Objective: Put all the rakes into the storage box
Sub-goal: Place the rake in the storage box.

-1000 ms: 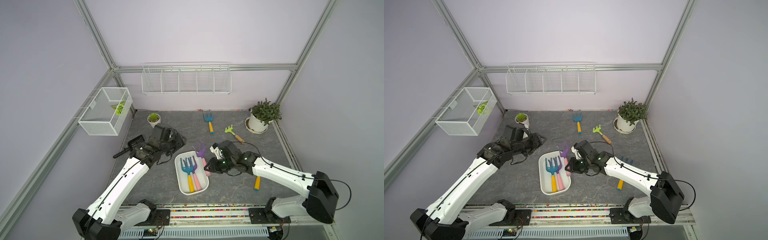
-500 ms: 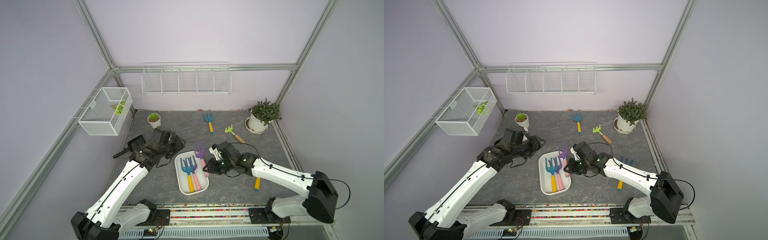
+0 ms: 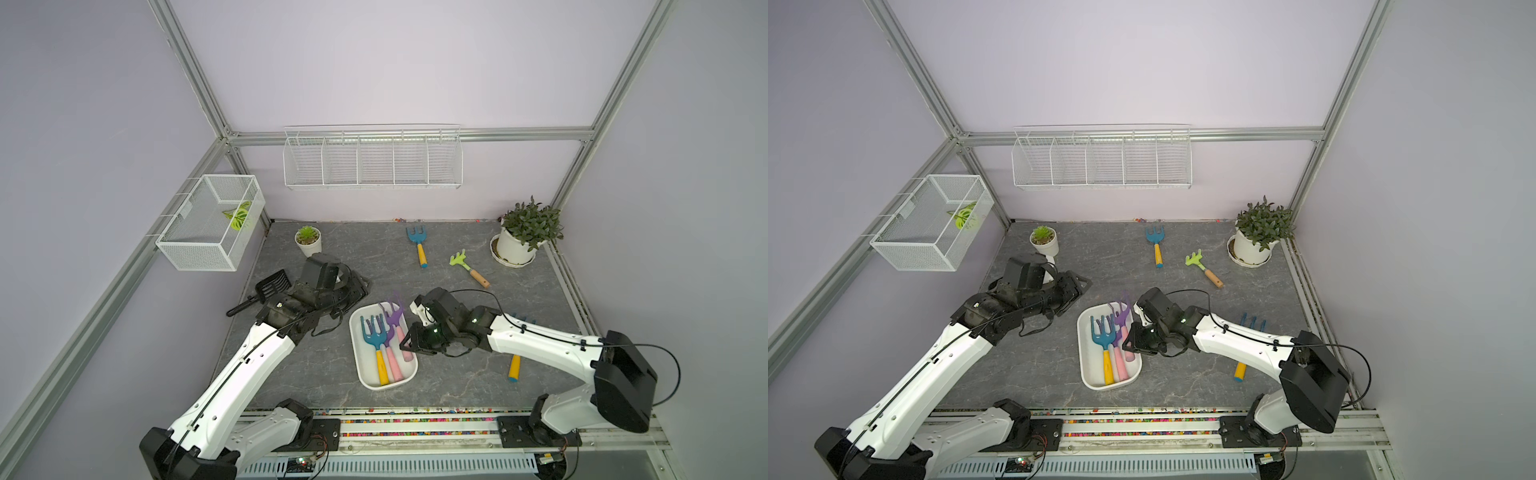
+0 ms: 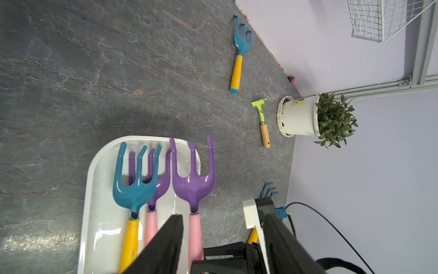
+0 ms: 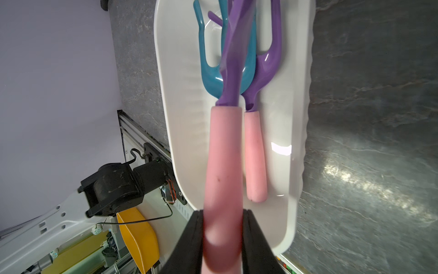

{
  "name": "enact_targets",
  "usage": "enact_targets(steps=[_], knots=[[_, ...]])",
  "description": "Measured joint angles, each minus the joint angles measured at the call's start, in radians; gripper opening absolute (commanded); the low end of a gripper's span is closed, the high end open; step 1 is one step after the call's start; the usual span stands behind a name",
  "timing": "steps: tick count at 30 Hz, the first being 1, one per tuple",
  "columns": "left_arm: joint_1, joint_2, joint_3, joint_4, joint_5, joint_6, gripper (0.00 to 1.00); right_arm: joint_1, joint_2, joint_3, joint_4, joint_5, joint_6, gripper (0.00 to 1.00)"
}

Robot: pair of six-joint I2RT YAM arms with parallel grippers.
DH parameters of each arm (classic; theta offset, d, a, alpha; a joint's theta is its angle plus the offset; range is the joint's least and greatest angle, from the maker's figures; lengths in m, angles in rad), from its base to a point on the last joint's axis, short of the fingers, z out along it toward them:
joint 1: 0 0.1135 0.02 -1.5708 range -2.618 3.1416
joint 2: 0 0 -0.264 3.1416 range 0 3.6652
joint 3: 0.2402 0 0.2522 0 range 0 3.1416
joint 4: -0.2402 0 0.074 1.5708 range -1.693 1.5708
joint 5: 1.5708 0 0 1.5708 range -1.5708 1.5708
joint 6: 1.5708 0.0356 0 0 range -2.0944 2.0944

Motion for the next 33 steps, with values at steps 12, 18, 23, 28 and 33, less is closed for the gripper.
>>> enact_targets(steps=[12,18,23,28,33], knots=[[0.0,0.0,0.0,0.006,0.002,-0.018,0.59,0.028,0.038,0.024,0.0,0.008,0.016,0.01],[0.0,-0.015,0.0,0.005,0.003,-0.023,0.59,0.033,0.052,0.036,-0.002,0.026,0.029,0.03],[0.0,-0.035,0.0,0.005,0.003,-0.032,0.59,0.034,0.052,0.057,-0.005,0.043,0.034,0.09],[0.0,-0.044,-0.002,0.005,0.003,-0.04,0.6,0.034,0.051,0.06,-0.006,0.062,0.037,0.43],[0.0,-0.044,-0.006,0.005,0.003,-0.043,0.6,0.034,0.049,0.059,-0.014,0.081,0.037,0.73]])
